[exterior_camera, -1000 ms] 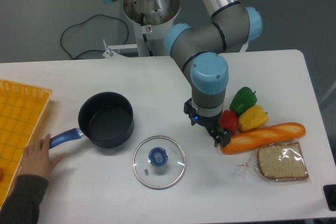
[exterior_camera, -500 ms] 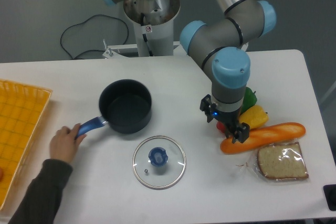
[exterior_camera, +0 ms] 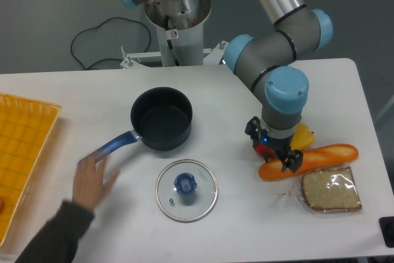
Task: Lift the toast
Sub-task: 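Move the gripper from the peppers over the bagged toast slice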
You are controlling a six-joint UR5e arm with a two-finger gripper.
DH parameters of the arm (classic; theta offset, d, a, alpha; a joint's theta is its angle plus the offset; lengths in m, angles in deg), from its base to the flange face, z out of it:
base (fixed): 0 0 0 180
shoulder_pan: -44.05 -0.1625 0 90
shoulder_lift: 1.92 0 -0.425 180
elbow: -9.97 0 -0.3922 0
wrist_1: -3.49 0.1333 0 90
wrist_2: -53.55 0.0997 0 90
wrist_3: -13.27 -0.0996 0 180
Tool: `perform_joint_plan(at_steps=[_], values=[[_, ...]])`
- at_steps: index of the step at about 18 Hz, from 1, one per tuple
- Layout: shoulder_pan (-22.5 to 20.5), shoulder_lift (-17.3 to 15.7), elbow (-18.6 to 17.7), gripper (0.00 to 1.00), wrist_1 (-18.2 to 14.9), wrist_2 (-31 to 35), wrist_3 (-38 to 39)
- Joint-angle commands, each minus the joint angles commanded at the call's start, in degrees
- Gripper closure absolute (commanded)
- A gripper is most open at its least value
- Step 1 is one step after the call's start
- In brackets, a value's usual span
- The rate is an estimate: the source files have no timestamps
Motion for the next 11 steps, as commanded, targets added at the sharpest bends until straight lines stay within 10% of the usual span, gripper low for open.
perform_joint_plan(at_steps=[11], values=[[-0.1,6.2,6.2,0.0,0.8,0.0,6.2]])
